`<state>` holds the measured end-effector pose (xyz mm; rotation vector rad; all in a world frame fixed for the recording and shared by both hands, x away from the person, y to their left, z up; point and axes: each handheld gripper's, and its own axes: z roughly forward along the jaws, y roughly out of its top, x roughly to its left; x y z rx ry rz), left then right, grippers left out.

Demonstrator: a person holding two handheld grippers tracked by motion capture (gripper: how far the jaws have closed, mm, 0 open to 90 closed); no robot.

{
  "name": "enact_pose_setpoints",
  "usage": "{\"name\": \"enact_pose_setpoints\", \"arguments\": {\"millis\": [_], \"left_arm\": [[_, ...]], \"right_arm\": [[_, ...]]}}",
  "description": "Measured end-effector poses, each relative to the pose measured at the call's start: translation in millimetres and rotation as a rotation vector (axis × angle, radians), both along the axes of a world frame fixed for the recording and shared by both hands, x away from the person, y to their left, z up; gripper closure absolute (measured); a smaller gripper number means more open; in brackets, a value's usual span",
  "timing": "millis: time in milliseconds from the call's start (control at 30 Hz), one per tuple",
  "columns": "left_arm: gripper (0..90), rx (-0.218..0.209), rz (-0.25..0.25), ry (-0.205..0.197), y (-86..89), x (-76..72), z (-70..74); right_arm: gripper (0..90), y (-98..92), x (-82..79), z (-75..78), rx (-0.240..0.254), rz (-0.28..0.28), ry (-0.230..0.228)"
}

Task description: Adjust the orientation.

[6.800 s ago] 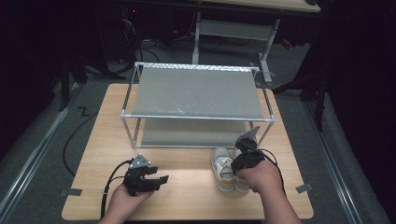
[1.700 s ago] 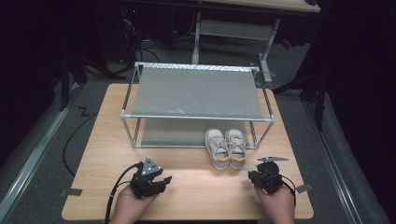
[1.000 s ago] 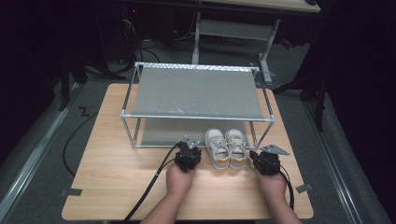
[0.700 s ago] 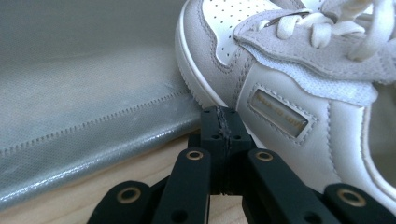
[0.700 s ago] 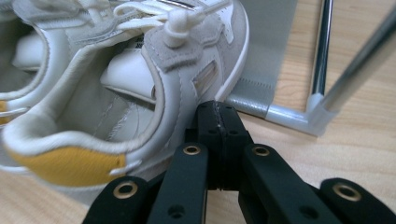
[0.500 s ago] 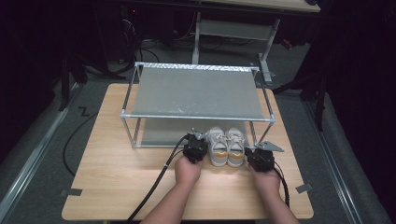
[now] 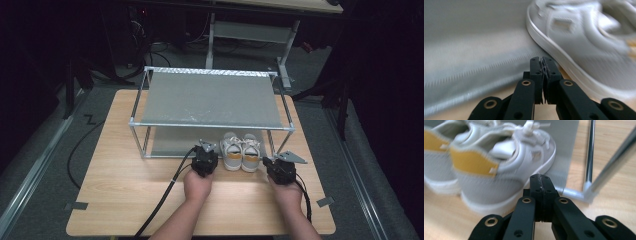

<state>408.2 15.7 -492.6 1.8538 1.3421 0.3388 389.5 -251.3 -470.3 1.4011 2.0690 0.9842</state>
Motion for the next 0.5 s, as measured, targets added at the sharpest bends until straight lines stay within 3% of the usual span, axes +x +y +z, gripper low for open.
{"name": "enact_pose_setpoints", "arguments": {"millis": [100, 167, 267, 333, 500], "left_arm": [[89.2, -0.026, -0.035, -0.015, -7.5, -2.5, 0.8], [90.0, 0.004, -0.025, -0.025, -14.6, -1.3, 3.1], [90.0, -0.033, -0.002, 0.008, -12.1, 11.3, 0.8], [90.0, -0.015, 0.001, 0.005, -11.8, 26.3, -1.0], [90.0, -0.029, 0.012, 0.028, -11.3, 39.3, -2.3]], "right_arm": [[90.0, 0.4, -0.2, -1.8, 0.013, 0.006, 0.012], [90.0, 5.7, 1.3, -3.2, 0.027, 0.016, 0.017], [90.0, 13.6, 10.7, -2.4, 0.022, -0.026, 0.018], [90.0, 17.1, 22.5, -5.9, 0.029, -0.035, 0.014], [90.0, 17.9, 34.6, -7.2, 0.037, -0.036, 0.02]]}}
